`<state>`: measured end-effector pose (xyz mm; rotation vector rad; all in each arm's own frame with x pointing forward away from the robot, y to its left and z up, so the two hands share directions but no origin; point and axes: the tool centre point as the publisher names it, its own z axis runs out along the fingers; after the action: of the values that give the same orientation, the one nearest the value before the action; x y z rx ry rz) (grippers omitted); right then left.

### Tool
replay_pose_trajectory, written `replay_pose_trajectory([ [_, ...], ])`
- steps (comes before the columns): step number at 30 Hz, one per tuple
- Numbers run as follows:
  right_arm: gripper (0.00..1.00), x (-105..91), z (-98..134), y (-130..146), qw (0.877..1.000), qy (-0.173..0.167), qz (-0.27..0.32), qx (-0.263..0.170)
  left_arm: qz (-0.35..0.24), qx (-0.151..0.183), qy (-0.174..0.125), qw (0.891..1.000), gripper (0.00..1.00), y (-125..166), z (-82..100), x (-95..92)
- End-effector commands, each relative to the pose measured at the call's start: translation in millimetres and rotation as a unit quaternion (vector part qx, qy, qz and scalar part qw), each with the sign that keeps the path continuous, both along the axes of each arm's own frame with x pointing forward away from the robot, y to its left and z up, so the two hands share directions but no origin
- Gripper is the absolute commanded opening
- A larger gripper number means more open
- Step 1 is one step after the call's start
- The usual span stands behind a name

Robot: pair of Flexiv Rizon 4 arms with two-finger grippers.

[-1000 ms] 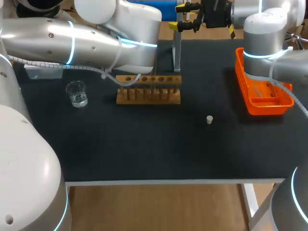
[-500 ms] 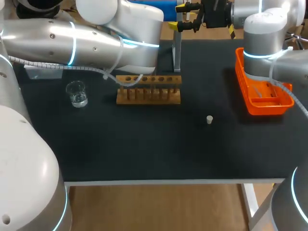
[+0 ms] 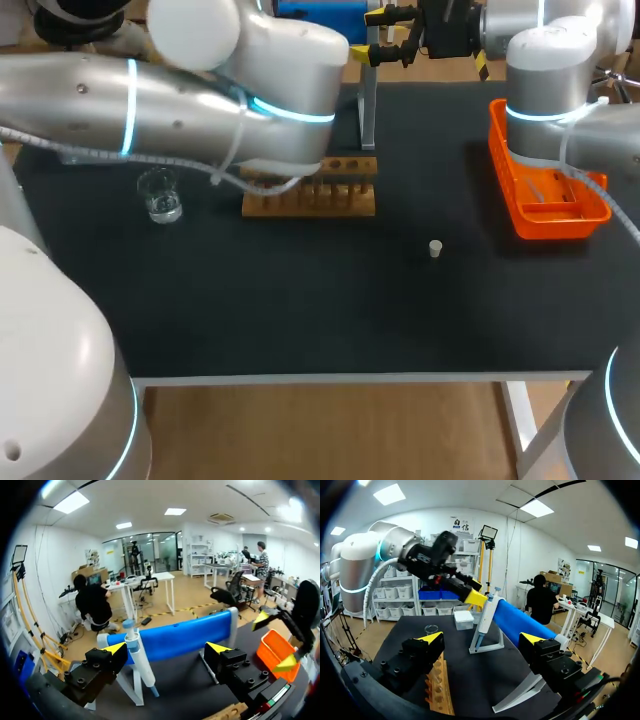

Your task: Invert the test tube, pick up the pipette, mount the tip to pipette, aspirate from beaker and dispense into the tube, eject the tip, return the pipette, and cap with the stopper.

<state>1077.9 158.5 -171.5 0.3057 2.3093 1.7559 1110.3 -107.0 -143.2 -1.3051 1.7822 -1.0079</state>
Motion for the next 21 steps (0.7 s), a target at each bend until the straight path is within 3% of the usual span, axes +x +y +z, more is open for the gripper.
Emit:
replay_pose_trajectory([
  [1, 1.00, 0.5, 1, -1, 1.000, 0.001, 0.002, -0.002, -0.134, -0.023, -0.040, 0.990, 1.00, 18, 15.0, -60.2],
  [11, 1.00, 0.5, 1, -1, 1.000, 0.001, 0.002, -0.002, -0.270, -0.039, -0.053, 0.961, 1.00, 22, 15.8, -123.5],
  [21, 1.00, 0.5, 1, -1, 1.000, 0.001, 0.002, -0.002, -0.369, -0.038, -0.031, 0.928, 1.00, 10, -9.5, -146.2],
])
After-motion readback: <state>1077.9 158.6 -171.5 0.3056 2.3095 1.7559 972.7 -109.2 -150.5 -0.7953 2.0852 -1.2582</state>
